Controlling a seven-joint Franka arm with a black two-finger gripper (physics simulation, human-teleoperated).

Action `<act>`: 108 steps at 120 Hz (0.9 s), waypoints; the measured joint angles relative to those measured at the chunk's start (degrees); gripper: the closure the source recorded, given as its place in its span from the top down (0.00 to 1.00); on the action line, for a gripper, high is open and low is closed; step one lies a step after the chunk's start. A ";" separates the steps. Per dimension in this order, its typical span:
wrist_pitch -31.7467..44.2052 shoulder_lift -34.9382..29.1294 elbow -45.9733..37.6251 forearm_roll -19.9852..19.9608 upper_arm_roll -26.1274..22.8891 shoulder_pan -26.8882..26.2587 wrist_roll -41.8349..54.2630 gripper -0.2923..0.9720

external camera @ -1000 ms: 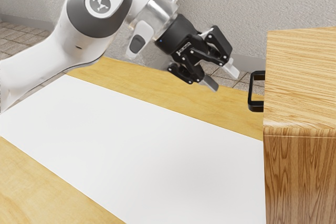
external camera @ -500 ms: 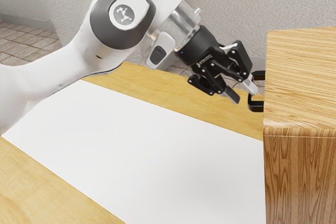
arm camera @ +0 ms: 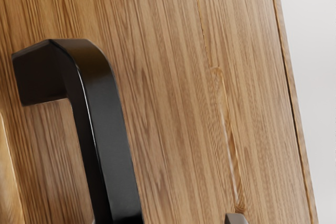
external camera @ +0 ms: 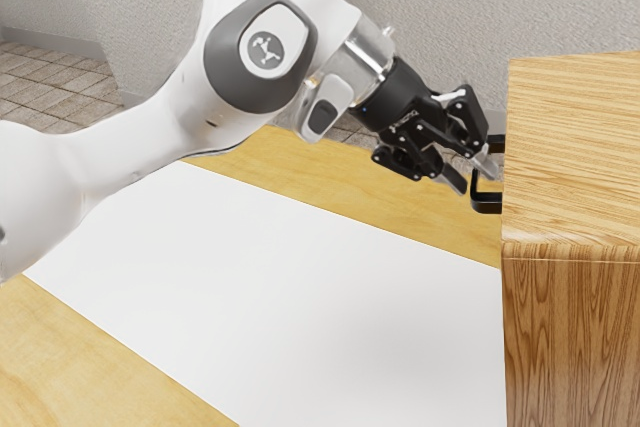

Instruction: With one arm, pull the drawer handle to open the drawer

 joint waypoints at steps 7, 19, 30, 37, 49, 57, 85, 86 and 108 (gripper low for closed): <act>0.22 0.32 -0.18 0.03 -0.02 0.05 0.00 0.38; 0.43 -1.02 -1.13 0.50 0.00 0.44 -0.01 0.29; 0.52 -3.83 -3.15 1.67 -0.02 1.46 0.00 0.26; 0.56 -5.07 -4.80 2.41 0.02 1.84 -0.01 0.27; 0.59 -6.92 -7.46 4.35 0.06 2.01 -0.01 0.28; 0.61 -8.97 -9.63 5.07 0.10 2.33 -0.01 0.27; 0.62 -15.61 -15.32 8.07 0.00 3.85 -0.01 0.28; 0.62 -15.77 -15.51 8.18 0.00 3.81 -0.01 0.28; 0.61 -20.19 -19.40 9.79 0.30 3.27 -0.01 0.29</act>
